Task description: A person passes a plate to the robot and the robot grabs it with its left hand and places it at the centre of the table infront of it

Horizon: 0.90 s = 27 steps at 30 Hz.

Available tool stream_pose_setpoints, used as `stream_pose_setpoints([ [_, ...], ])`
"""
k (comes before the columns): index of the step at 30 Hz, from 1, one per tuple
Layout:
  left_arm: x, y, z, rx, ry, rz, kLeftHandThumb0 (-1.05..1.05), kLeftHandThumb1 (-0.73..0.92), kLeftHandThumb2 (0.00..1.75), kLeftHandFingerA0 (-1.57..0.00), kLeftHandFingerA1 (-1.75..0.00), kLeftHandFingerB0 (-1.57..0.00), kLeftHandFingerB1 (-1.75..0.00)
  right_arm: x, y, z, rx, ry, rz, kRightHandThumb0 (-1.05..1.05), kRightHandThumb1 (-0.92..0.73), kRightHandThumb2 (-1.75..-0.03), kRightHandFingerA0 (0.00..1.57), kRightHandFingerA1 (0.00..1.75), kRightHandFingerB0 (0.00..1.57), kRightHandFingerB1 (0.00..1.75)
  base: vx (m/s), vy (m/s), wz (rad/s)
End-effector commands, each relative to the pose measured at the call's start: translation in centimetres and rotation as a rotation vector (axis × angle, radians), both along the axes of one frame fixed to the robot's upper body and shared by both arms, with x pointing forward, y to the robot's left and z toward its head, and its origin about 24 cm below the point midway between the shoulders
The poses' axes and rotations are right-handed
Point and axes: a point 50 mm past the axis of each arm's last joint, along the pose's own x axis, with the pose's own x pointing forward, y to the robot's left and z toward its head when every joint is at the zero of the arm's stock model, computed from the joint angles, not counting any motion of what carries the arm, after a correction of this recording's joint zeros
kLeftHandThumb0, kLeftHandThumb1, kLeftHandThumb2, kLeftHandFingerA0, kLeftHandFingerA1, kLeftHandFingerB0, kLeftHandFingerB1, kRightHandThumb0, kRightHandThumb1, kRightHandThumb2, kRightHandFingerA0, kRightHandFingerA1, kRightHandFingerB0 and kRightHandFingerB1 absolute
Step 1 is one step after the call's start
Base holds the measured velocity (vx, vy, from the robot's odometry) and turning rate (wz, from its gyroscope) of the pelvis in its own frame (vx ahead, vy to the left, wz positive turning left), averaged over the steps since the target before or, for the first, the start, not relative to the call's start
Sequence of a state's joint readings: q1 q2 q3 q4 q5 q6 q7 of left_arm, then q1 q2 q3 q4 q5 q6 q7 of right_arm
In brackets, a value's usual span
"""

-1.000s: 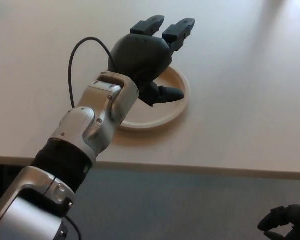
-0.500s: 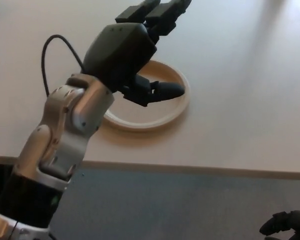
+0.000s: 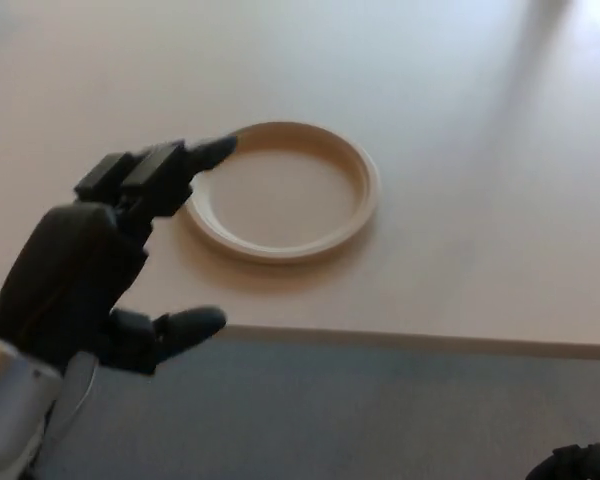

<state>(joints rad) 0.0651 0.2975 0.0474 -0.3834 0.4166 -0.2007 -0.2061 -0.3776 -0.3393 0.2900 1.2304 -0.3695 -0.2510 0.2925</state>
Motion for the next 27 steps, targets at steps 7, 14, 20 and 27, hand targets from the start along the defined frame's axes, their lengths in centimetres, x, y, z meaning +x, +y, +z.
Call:
stream_pose_setpoints([
  [7, -6.2, 4.8, -7.4, 0.049, 0.267, -0.034, -0.72, 0.59, 0.59, -0.3, -0.32, -0.32, -0.31, -1.6, -1.0, -1.0, 0.006, 0.014, -0.134, -0.75, -0.82, -0.64, 0.31, 0.58, 0.28, 0.48, 0.0, 0.0, 0.0],
  [14, -5.8, 7.6, -13.0, 0.324, 0.513, 0.065, -0.74, 0.63, 1.03, -0.54, -0.57, -0.3, -0.44, -2.3, -1.1, -1.4, -0.017, 0.03, -0.128, -0.8, -0.66, -1.08, 0.3, 0.63, 0.23, 0.56, 0.0, 0.0, 0.0],
  [20, -4.9, 10.9, -16.8, 0.42, 0.66, 0.281, -0.77, 0.77, 0.7, -0.49, -0.39, -0.41, -0.36, -2.7, -1.0, -1.7, -0.019, 0.042, -0.134, -0.8, -0.66, -1.08, 0.35, 0.64, 0.22, 0.54, 0.0, 0.0, 0.0],
  [27, -5.3, 13.0, -19.5, 0.395, 0.757, 0.436, -0.73, 0.67, 1.01, -0.37, -0.52, -0.22, -0.43, -3.8, -0.9, -2.5, -0.015, 0.059, -0.154, -0.79, -0.66, -1.08, 0.34, 0.63, 0.22, 0.53, 0.0, 0.0, 0.0],
])
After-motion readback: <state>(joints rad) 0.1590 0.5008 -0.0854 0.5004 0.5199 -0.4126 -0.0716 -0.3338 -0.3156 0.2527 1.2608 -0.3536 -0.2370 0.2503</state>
